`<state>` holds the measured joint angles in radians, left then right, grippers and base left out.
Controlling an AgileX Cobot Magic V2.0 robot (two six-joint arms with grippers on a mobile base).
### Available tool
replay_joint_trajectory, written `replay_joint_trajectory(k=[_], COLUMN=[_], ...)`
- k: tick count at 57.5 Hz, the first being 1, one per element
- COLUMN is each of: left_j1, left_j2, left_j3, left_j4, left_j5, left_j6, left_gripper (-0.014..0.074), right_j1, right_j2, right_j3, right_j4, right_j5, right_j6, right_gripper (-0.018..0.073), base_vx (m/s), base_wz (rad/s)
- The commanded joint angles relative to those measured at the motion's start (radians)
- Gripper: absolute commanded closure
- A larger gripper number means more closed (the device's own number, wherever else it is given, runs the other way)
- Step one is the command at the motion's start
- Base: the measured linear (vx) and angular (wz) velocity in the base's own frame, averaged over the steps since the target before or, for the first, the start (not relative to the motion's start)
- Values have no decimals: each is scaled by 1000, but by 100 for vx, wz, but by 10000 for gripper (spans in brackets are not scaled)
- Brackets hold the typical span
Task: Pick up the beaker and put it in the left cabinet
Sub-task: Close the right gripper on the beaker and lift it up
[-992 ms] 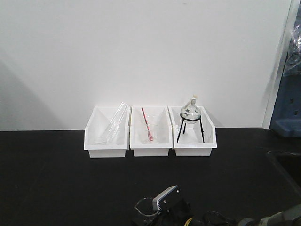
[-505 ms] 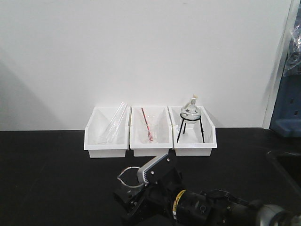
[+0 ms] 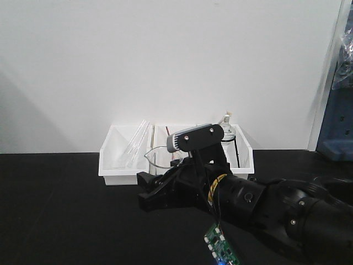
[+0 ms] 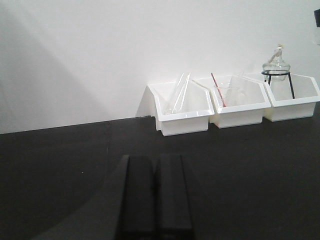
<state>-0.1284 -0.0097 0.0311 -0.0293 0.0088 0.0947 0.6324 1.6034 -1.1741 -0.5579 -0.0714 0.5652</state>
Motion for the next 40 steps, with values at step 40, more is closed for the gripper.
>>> replay_joint_trajectory(k=[40], left_j1=[-1], left_j2=[-19], left_j3=[16], left_j4=[-7], left_j5=[-84], left_j6=[-3], left_gripper=[595], right_j1=[10], right_j2=[-43], right_j3=[-53], right_j4=[9], right_j5=[-9], right_j6=[3], right_gripper=[568], base_vx=[0], base_wz=[0])
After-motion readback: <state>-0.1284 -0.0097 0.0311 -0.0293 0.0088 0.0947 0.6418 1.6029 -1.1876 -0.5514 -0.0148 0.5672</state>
